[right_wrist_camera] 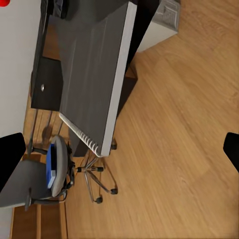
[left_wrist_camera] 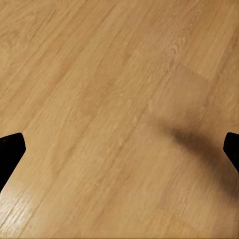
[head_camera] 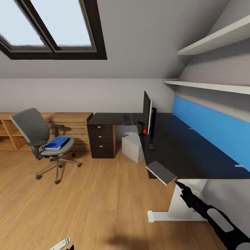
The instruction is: In the bedroom, organize the workspace by keeping the computer under the desk, ensuring the monitor is on the desk, placing the keyboard on the desk next to the monitor, placing the mouse on the desk next to the keyboard, moving the folder from the swivel chair onto the desk next to the mouse, stacking the notebook on top of the folder with the pen on top of the notebook, and positioning the swivel chair next to the desk.
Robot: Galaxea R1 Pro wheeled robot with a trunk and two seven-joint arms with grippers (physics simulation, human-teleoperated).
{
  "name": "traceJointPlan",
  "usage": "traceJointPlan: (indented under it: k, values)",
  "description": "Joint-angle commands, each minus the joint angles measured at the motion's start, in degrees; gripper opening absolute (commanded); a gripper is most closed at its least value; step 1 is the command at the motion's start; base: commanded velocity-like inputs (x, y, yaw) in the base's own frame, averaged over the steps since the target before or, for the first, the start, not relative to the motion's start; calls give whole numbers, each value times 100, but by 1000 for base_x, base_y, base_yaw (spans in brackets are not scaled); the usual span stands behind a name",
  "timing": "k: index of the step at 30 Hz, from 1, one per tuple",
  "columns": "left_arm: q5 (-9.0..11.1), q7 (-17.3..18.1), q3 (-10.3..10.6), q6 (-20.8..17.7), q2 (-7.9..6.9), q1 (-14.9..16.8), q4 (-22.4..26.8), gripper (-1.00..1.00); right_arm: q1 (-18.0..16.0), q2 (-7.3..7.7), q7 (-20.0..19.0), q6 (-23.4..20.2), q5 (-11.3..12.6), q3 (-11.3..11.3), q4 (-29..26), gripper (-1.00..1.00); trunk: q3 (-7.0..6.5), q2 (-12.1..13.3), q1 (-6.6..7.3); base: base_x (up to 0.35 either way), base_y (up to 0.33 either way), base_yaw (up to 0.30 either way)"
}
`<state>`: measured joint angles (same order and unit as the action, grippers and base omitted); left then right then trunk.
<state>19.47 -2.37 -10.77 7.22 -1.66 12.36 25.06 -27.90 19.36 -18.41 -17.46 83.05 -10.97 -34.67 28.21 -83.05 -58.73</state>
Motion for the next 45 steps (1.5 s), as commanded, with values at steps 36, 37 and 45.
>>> traceJointPlan:
  k: [36,37,45]
  values:
    - [50,-11,14,17,-1,3,-1,100,-5,7,-13,-1,51,-28,18,100,6,-3,0,25,66,0]
    - [50,-10,14,17,-1,3,-1,100,-5,7,-13,-1,49,-28,17,100,6,-3,0,209,51,0]
    - [48,-12,14,17,-1,3,-1,100,-5,7,-13,-1,50,-28,18,100,6,-3,0,106,21,0]
